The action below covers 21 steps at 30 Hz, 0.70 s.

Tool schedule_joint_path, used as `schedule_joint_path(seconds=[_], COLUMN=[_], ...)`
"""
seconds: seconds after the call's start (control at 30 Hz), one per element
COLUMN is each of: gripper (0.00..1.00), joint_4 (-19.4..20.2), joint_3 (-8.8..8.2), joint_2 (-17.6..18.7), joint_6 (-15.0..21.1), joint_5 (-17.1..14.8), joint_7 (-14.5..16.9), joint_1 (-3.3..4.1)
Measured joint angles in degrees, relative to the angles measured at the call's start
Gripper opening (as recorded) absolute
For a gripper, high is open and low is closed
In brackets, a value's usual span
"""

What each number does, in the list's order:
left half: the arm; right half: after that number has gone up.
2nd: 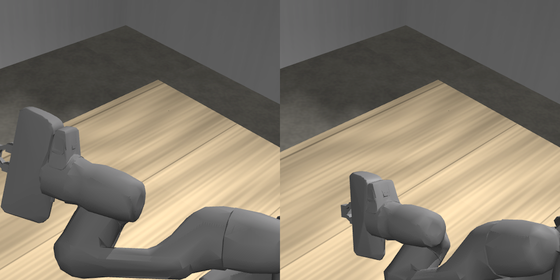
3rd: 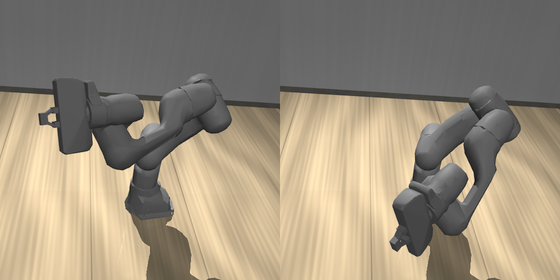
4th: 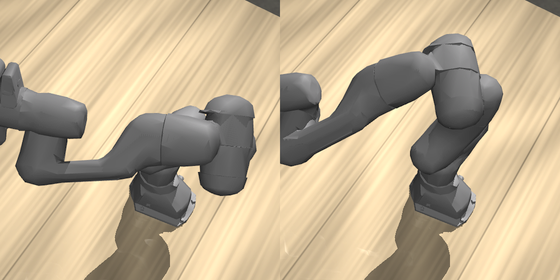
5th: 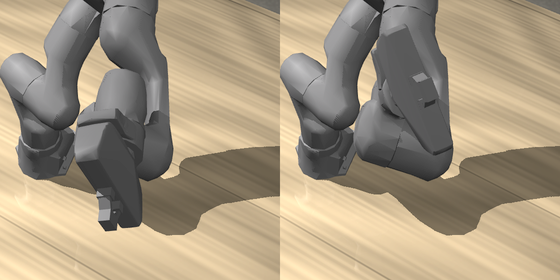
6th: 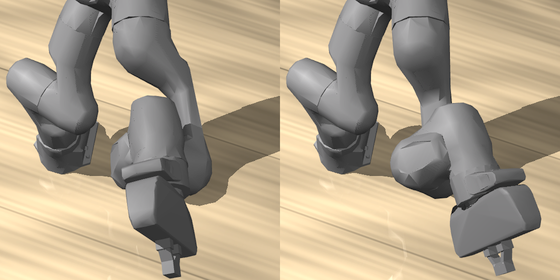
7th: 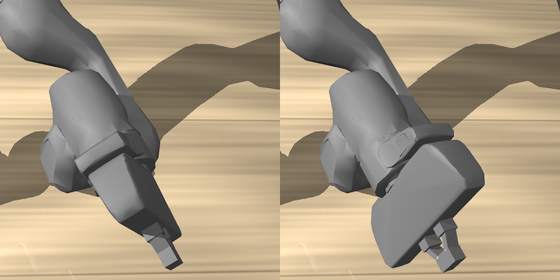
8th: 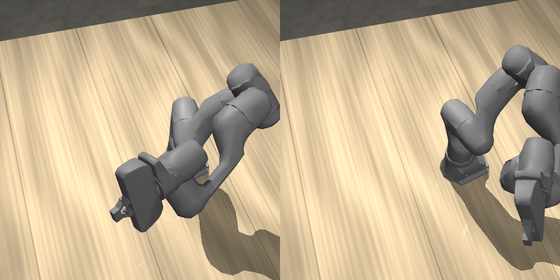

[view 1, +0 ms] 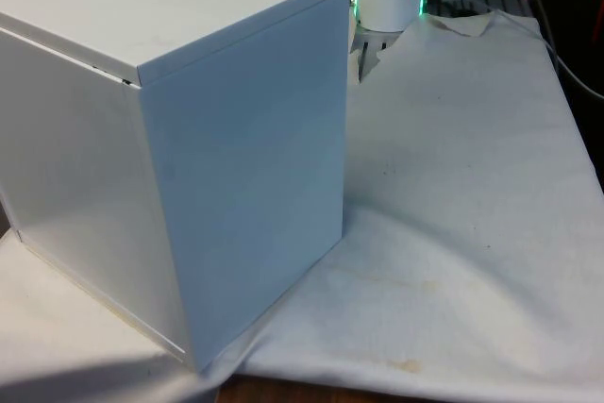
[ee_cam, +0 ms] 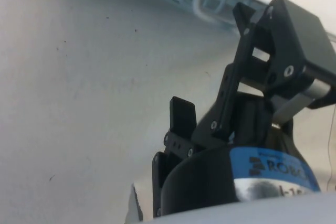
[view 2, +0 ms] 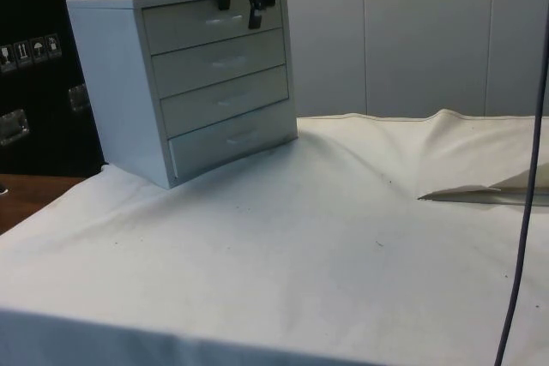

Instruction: Open the drawer, then close it.

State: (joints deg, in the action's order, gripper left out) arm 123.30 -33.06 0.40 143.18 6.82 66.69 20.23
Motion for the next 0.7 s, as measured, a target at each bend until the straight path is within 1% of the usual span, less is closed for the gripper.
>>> schedule_joint_path(seconds=[0.3, 0.57, 0.7], gripper=[1.0, 1.0, 1.0], joint_4=[0.17, 1.26, 1.38], joint_3=[0.0, 0.23, 0.23], joint_2=[0.29, 0.92, 0.92], joint_6=[0.29, 2.06, 2.23], joint_5=[0.0, 0.0, 0.0], joint_7=[-0.06, -0.63, -0.63], joint_1=[0.0, 0.06, 0.06])
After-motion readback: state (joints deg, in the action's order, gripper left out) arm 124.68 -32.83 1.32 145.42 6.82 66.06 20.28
